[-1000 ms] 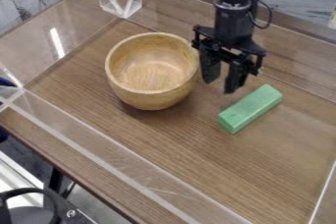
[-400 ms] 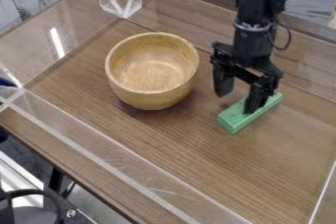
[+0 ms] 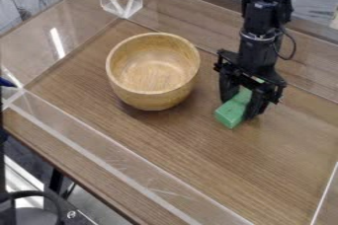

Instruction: Put the green block in the brown bowl

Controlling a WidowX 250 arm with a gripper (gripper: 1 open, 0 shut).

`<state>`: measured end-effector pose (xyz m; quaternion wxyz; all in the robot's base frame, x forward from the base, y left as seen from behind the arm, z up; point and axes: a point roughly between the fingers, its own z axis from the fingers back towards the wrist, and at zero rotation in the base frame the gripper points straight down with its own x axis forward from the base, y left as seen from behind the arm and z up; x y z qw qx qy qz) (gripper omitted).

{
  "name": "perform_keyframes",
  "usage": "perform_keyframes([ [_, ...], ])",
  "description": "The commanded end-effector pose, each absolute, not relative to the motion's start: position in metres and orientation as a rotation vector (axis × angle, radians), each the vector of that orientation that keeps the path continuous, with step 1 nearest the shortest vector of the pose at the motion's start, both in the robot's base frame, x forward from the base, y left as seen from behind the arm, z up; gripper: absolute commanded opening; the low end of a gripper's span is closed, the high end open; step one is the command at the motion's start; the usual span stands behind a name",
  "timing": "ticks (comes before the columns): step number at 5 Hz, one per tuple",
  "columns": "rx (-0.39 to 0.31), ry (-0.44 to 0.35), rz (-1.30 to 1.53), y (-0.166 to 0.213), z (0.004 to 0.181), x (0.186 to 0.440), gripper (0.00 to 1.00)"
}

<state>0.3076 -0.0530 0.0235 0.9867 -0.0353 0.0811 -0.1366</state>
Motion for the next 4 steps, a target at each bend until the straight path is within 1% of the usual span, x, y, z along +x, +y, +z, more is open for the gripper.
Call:
perform_keyframes([
  [1, -0.069, 0.104, -0.272, -0.053, 0.042, 0.316, 0.00],
  [3, -0.057, 0.063, -0.268, -0.049, 0.068, 0.315, 0.00],
  [4, -0.038, 0.004, -0.259, -0.046, 0.099, 0.317, 0.00],
])
